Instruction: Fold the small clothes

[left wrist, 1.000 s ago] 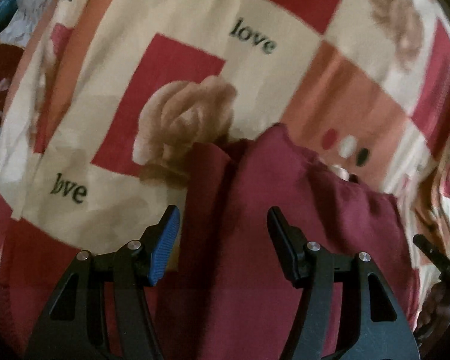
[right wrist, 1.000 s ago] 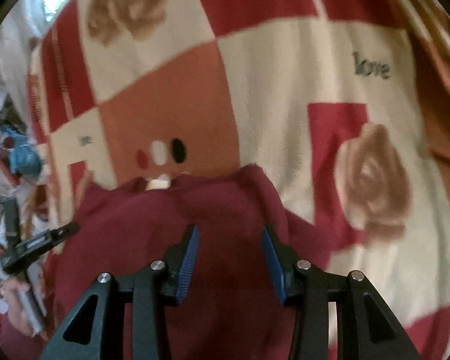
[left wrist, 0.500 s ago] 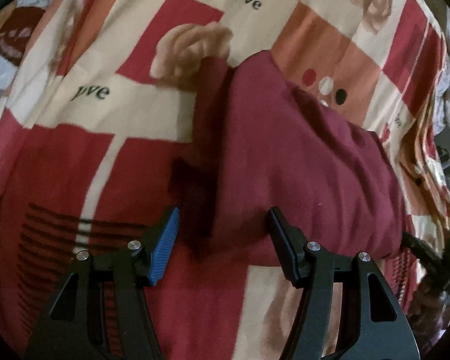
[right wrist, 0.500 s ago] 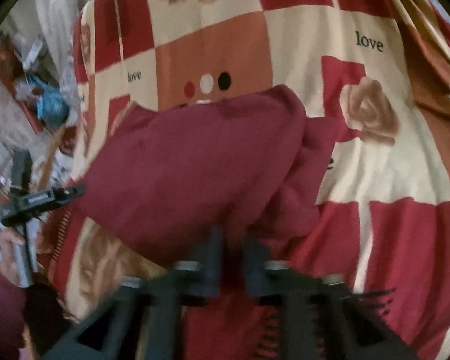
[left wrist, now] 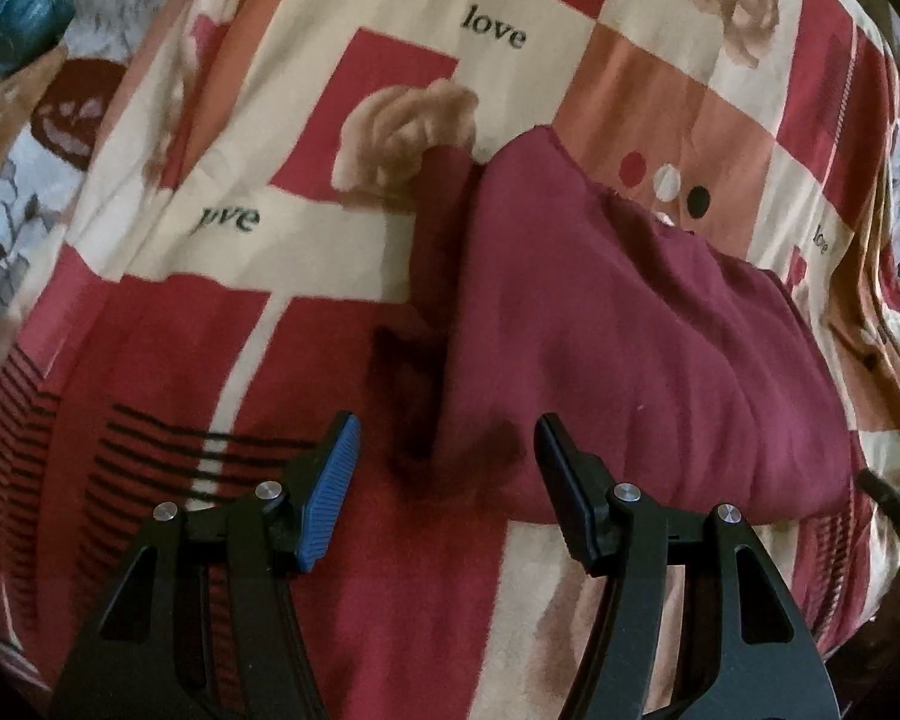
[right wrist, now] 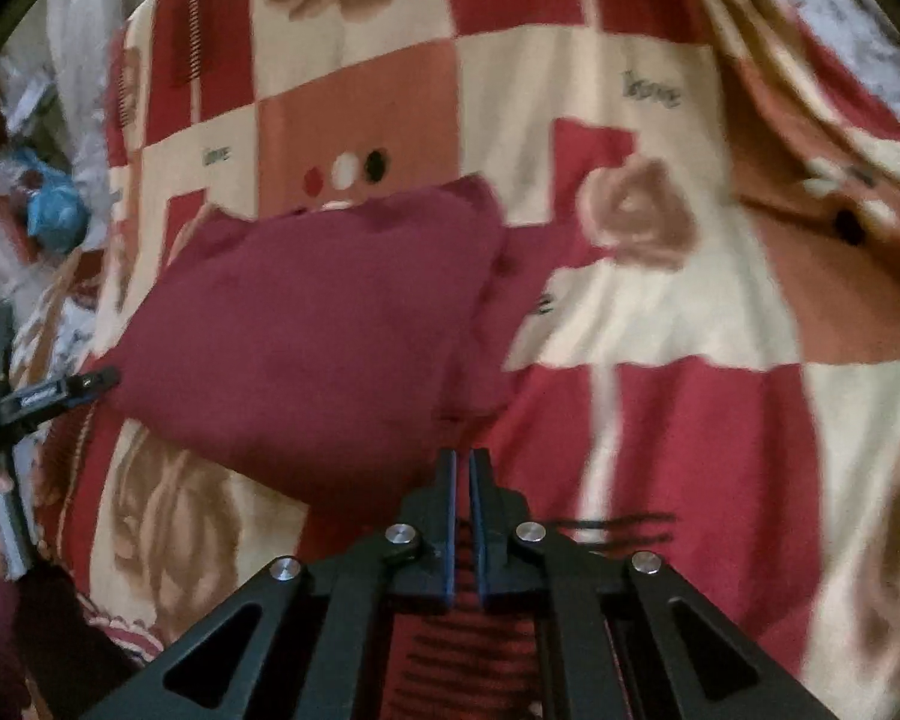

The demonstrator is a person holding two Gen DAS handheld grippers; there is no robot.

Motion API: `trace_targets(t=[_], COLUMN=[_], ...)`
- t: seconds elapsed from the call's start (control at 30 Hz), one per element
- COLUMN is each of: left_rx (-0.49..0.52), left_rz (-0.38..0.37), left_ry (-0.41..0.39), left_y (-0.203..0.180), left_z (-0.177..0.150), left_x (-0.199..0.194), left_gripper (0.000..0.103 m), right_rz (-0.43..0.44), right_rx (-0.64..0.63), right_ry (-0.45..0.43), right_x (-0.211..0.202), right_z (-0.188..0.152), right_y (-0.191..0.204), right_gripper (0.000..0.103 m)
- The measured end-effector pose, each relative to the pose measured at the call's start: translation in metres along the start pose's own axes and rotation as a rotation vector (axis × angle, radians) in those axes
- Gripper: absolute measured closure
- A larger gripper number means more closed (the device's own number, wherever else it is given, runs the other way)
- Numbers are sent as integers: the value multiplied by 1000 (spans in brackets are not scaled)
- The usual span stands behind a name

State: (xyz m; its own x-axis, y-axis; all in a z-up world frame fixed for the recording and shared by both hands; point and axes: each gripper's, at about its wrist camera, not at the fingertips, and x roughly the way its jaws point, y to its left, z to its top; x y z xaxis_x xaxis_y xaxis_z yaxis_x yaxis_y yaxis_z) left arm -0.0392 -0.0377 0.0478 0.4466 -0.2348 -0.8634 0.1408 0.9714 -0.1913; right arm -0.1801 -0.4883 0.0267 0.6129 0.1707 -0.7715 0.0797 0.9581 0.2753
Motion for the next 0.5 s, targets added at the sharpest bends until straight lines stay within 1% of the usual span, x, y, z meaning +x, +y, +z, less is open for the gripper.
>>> trace_targets(t=[0.07,0.17,0.23,0.3,0.37,0.4,0.5], left_rx=[-6,0,12,19,14,13,18], left_rz=[-4,9,36,51,62,65,65], left_ry=[-6,-24,-32,-39,-45,-45,-36], left_y=[-3,-8,-9,-9,-6,-5,-3], left_z=[1,0,0,0,0,1,2], left_x=[1,4,6,8,11,13,19], left_gripper=[43,43,43,43,43,43,43], right_rz=[27,112,168,183,211,226,217], right_rx=[18,-20,-62,-107,-134,-145,-194], right_ry=[-33,-64,-48,-18,-9,-9,-6], right_x=[-11,-10,7,32,50,60,84], right_z=[7,21,31,41,49,54,65], right_y=[4,31,57,86,106,117,152], right_gripper=[99,99,95,84,78,77,77])
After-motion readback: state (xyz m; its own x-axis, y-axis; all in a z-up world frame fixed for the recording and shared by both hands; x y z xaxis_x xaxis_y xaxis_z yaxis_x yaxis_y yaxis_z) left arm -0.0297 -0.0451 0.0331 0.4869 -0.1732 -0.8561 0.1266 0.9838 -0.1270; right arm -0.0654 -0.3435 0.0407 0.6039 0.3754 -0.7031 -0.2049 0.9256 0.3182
